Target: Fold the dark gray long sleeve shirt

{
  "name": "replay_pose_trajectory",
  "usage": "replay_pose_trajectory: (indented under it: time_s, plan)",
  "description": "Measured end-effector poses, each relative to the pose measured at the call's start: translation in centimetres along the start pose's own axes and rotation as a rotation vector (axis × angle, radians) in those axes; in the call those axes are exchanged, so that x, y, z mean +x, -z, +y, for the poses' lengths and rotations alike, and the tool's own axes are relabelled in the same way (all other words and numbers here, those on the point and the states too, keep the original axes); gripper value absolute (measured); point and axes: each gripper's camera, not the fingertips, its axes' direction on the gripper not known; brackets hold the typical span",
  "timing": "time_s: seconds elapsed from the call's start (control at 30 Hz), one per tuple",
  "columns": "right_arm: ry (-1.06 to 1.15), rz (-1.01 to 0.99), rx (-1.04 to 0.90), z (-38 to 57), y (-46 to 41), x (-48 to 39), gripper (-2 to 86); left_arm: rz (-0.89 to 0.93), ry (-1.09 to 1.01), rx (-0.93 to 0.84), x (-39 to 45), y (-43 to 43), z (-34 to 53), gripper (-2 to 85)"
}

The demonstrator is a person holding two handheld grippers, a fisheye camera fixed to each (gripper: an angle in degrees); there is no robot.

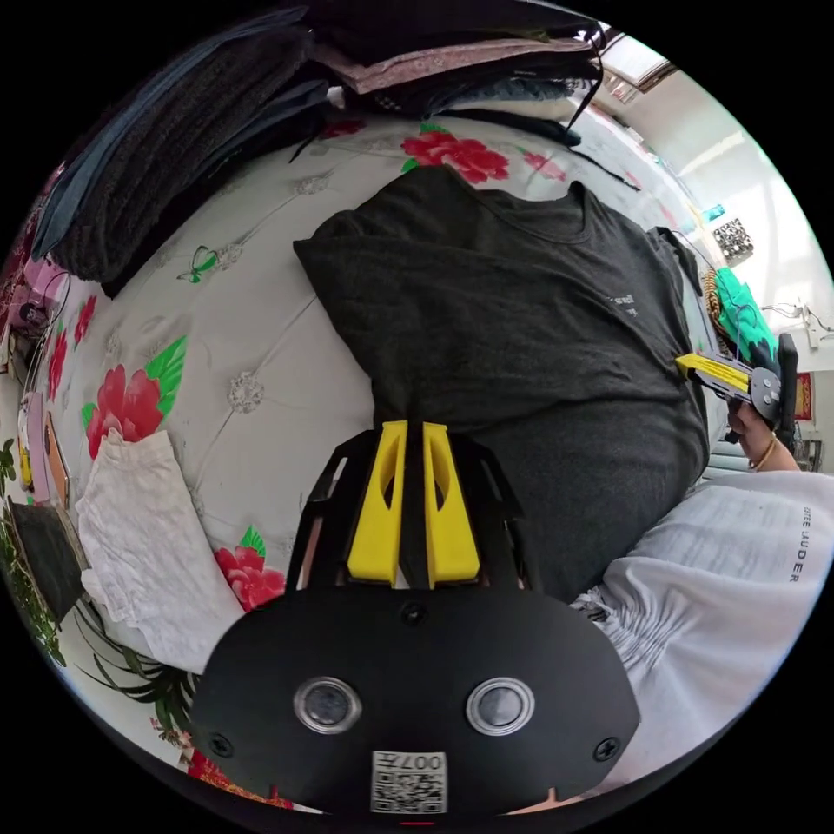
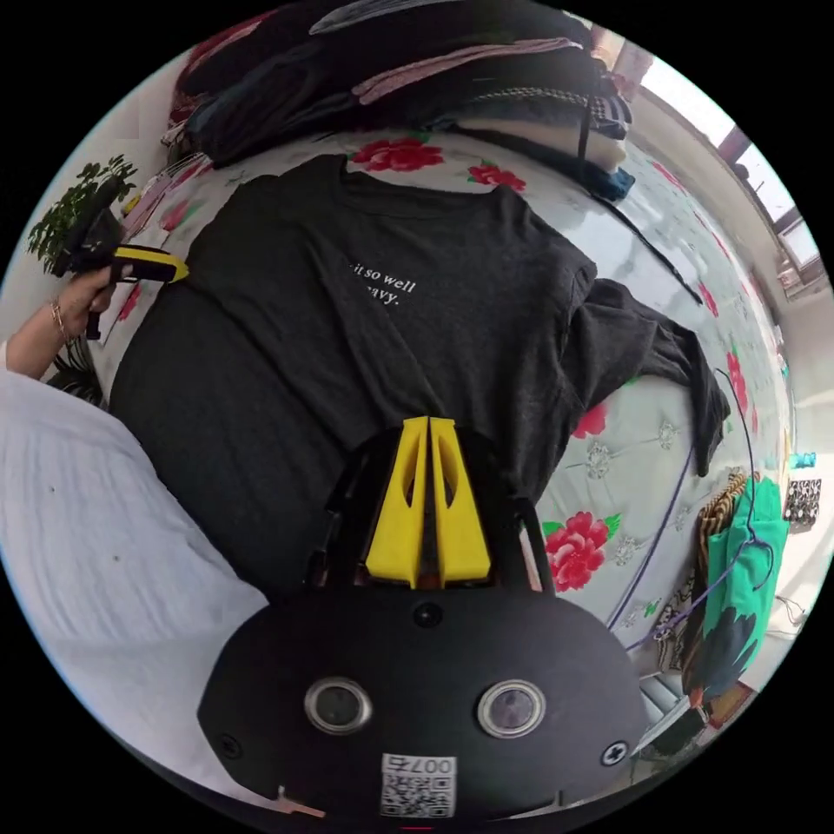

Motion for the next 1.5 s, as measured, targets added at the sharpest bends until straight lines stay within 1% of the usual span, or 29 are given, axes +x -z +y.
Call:
replay_pose_trajectory:
  time_s: [0.07, 0.1, 0.13, 0.2, 0.23, 0.3, 0.4, 0.43, 0.53, 0.6, 0.63, 0.73, 0.8, 0.87, 0.93, 1.03, 1.1, 1.2, 1.27, 1.37, 1.4, 1.47, 1.5]
  plan:
    - [-0.056, 0.026, 0.019, 0.0, 0.5, 1.5, 0.0, -0.010, 0.007, -0.011, 0.1, 0.5, -0.2, 0.1]
    - [-0.102, -0.035, 0.048, 0.3, 0.9, 2.9, 0.0, -0.011, 0.009, -0.012, 0.2, 0.9, -0.3, -0.1]
    - [-0.139, -0.050, 0.063, 0.6, 1.1, 3.7, 0.0, -0.012, 0.008, -0.007, 0.3, 1.2, -0.2, -0.1]
    - [-0.283, -0.033, 0.108, 1.9, 1.3, 6.7, 0.1, -0.002, 0.019, 0.002, 0.1, 1.8, 0.1, -0.2]
    - [-0.317, -0.034, 0.122, 2.3, 1.4, 7.5, 0.2, 0.013, 0.041, 0.008, -0.1, 2.2, 0.3, -0.2]
    - [-0.467, -0.052, 0.184, 3.8, 1.5, 11.2, 0.8, 0.036, 0.087, 0.019, -0.5, 2.9, 0.8, -0.3]
    - [-0.596, -0.073, 0.253, 4.8, 1.6, 15.7, 2.3, 0.086, 0.172, 0.059, -1.1, 5.0, 2.1, -0.7]
    - [-0.609, -0.066, 0.260, 4.8, 1.6, 16.4, 2.5, 0.113, 0.193, 0.079, -1.1, 5.9, 2.8, -0.8]
    - [-0.627, 0.053, 0.261, 4.1, 0.9, 19.8, 3.7, 0.128, 0.221, 0.092, -0.9, 7.6, 4.5, -0.9]
    - [-0.651, 0.156, 0.203, 3.6, -0.8, 22.6, 4.4, 0.116, 0.232, 0.076, -0.8, 8.0, 5.5, -0.9]
    - [-0.655, 0.168, 0.183, 3.6, -1.4, 23.2, 4.5, 0.112, 0.240, 0.067, -0.7, 8.2, 6.1, -1.0]
    - [-0.657, 0.149, 0.011, 3.5, -5.8, 26.1, 3.3, 0.124, 0.277, 0.041, -0.8, 8.0, 7.3, -1.0]
    - [-0.629, 0.084, 0.068, 4.6, -6.2, 26.8, 1.1, 0.138, 0.301, 0.045, -0.9, 8.0, 7.7, -1.0]
    - [-0.630, 0.105, 0.050, 5.0, -5.7, 27.3, 0.4, 0.155, 0.313, 0.055, -0.9, 8.0, 7.8, -1.0]
    - [-0.589, 0.126, 0.119, 5.8, -3.9, 27.2, 0.1, 0.160, 0.301, 0.069, -0.8, 8.1, 7.5, -1.0]
    - [-0.577, 0.130, 0.297, 8.0, 1.8, 27.4, -0.1, 0.158, 0.268, 0.086, -0.5, 8.2, 7.1, -1.0]
    - [-0.597, 0.152, 0.460, 10.9, 7.5, 27.5, -0.2, 0.165, 0.250, 0.097, -0.5, 8.2, 7.0, -1.0]
    - [-0.668, 0.140, 0.577, 15.2, 12.5, 28.8, -0.3, 0.180, 0.224, 0.097, -0.9, 7.8, 7.1, -1.0]
    - [-0.755, 0.107, 0.552, 17.5, 13.6, 30.7, -0.3, 0.189, 0.214, 0.095, -1.3, 7.5, 7.3, -1.0]
    - [-0.908, 0.046, 0.431, 20.3, 12.1, 33.7, -0.3, 0.207, 0.212, 0.094, -2.3, 7.0, 7.8, -1.0]
    - [-0.952, -0.012, 0.406, 21.1, 11.2, 34.5, -0.3, 0.220, 0.214, 0.100, -2.8, 7.0, 8.1, -1.0]
    - [-0.991, -0.085, 0.430, 21.8, 10.9, 34.7, -0.3, 0.231, 0.214, 0.116, -3.5, 7.3, 8.4, -1.0]
    - [-0.973, -0.108, 0.494, 21.8, 11.6, 34.1, -0.3, 0.234, 0.211, 0.126, -4.0, 7.6, 8.7, -1.0]
